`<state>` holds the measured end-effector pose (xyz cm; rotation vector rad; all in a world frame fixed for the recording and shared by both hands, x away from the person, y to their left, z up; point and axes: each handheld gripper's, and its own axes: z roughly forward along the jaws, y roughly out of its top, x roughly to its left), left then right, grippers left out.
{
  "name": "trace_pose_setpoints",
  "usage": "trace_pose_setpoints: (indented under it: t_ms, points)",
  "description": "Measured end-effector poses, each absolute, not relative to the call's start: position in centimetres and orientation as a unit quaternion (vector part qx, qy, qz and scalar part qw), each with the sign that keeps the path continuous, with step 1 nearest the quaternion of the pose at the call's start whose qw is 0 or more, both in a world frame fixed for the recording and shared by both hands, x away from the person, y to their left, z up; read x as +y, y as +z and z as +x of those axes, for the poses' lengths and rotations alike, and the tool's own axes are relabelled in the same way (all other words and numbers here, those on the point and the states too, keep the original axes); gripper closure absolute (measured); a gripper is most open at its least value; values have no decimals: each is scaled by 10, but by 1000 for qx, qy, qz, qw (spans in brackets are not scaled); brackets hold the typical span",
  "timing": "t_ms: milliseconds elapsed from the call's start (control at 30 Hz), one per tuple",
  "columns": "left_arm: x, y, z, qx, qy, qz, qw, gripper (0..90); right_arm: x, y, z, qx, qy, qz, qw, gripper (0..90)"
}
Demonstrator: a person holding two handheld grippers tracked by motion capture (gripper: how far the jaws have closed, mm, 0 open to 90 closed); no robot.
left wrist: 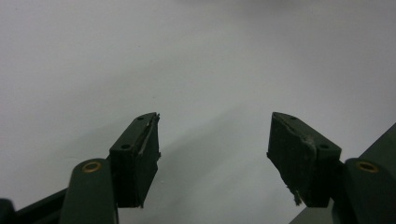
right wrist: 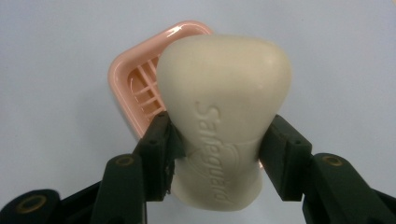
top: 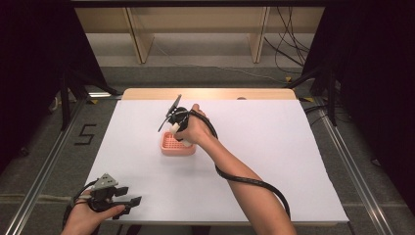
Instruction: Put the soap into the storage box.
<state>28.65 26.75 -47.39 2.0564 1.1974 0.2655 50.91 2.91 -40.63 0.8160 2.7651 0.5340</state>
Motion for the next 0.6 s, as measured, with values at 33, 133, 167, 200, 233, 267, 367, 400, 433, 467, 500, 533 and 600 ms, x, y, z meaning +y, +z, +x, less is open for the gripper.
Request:
trace_pose_setpoints:
  t_ms: [33,133,167,200,233,267,367,400,433,467,500,533,600]
  points:
    - [268,-474,286,465,103,800,365,335,29,-407,509,938,181,277,104,501]
    - [267,-474,286,466,103,799,365,335,30,-410,511,940,181,269,104,501]
    - [268,-474,287,465,103,800,365,334,30,-411,511,940,179,270,103,501]
    - [268,-474,287,465,103,800,365,335,30,-411,511,940,179,270,103,501]
    - [268,-474,287,466,104,799,365,335,31,-411,511,940,179,273,101,501]
    - [268,-474,286,467,104,798,365,334,31,-413,513,941,181,266,103,501]
    - [268,-474,286,467,103,799,365,334,32,-418,514,944,170,265,95,499]
    - [268,-474,286,467,103,799,365,334,32,-418,515,944,174,262,96,497]
    - [268,-474,286,467,103,799,365,334,32,-418,515,944,174,262,96,497]
    - [268,-474,286,470,101,797,366,334,32,-418,515,942,179,269,94,493]
    - [268,-474,286,469,101,798,365,335,32,-418,515,940,183,270,94,468]
    - [268,-474,286,470,100,797,366,334,32,-416,514,938,188,276,95,417]
    - [268,-474,286,468,102,798,365,334,30,-413,513,937,197,272,94,373]
